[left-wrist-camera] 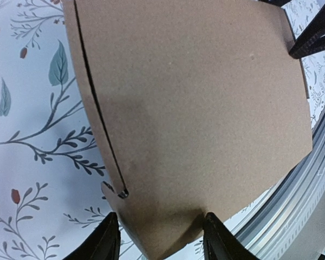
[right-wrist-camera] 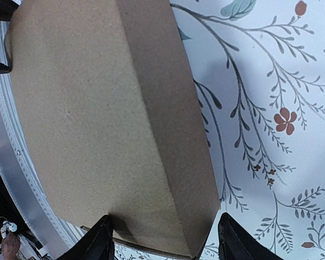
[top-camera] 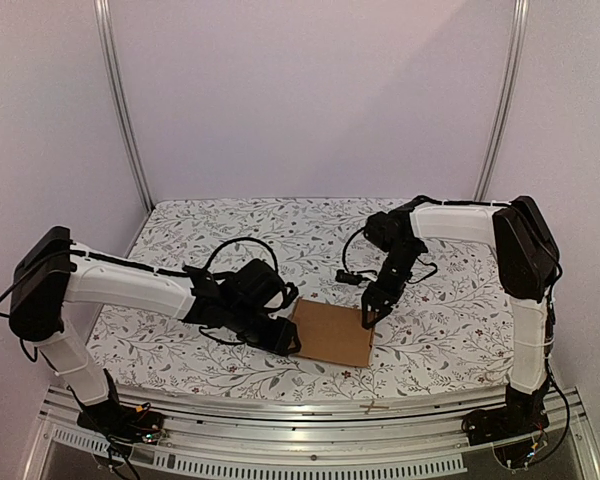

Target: Fold the paper box

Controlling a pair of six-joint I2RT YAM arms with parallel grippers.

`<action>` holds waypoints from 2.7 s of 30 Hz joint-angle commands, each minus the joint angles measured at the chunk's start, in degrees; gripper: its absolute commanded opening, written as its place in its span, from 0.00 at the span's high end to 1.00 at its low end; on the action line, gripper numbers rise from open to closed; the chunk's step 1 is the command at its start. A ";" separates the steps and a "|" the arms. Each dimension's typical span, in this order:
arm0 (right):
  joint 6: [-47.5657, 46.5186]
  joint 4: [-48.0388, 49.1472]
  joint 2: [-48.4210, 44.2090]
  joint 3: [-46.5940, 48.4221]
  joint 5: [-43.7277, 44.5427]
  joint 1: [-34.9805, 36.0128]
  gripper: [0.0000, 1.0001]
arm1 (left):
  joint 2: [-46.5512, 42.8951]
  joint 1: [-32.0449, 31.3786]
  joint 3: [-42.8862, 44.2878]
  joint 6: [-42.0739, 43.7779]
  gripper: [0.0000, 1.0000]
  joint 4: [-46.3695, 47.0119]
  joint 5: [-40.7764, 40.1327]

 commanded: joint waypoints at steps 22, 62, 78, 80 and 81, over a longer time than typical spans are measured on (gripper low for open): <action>-0.07 0.11 2.06 0.23 1.08 -0.13 0.37 | 0.74 -0.74 1.77 -1.40 0.52 -2.37 4.09; -1.22 -0.86 3.37 -0.06 0.03 -0.09 0.38 | 8.93 -1.88 -0.65 2.49 0.53 1.80 -10.19; -1.39 -1.54 3.13 0.55 -0.57 -0.11 0.38 | -2.75 -2.23 0.68 3.66 0.51 -3.35 -8.53; -1.33 -1.68 2.99 0.71 -0.72 -0.12 0.38 | -4.22 -2.23 0.96 3.89 0.50 -4.54 -9.37; -1.31 -1.77 2.90 0.79 -0.80 -0.14 0.38 | -4.87 -2.25 0.98 3.99 0.49 -5.02 -9.93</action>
